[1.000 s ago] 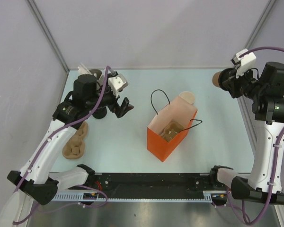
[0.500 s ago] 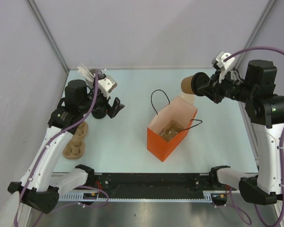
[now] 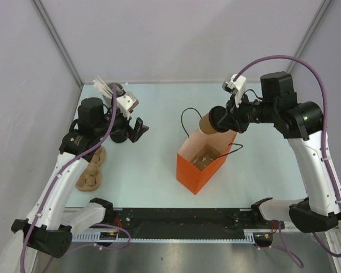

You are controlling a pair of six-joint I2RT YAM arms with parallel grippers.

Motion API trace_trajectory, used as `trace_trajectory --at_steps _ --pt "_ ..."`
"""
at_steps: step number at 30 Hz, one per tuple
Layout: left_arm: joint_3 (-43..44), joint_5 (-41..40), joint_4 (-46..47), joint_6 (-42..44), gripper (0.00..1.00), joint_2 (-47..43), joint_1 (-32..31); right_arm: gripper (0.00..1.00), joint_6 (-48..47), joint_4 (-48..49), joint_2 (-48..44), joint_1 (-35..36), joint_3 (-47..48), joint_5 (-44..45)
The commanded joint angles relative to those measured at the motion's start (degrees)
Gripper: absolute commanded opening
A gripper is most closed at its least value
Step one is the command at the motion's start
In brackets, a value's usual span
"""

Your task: Pack the takeout coffee

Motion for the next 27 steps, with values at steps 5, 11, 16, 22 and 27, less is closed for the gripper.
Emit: trace_trajectory --at_steps 5,11,16,22,27 --pt "-1.15 2.46 2.79 -1.61 1.00 -1.11 0.89 0.00 -0.39 -3.19 0.26 3.47 -1.25 3.85" --pt "-1.15 3.16 2.88 -1.96 0.99 -0.85 0.97 0.00 -0.83 -4.86 2.81 6.89 -3.97 7.45" --pt "-1.15 3.77 3.05 -2.05 0.99 -0.58 0.97 0.00 -1.09 -4.77 4.04 9.01 -5.29 10.88" --pt "-1.50 4.30 3.14 -2.31 0.99 -0.93 1.06 0.00 -1.45 -4.86 6.24 9.62 -6.79 13.96" --pt "-1.50 5.18 3.05 -2.49 0.99 -1.02 1.06 0.00 -2.50 -3.89 7.91 9.80 -9.51 16.06"
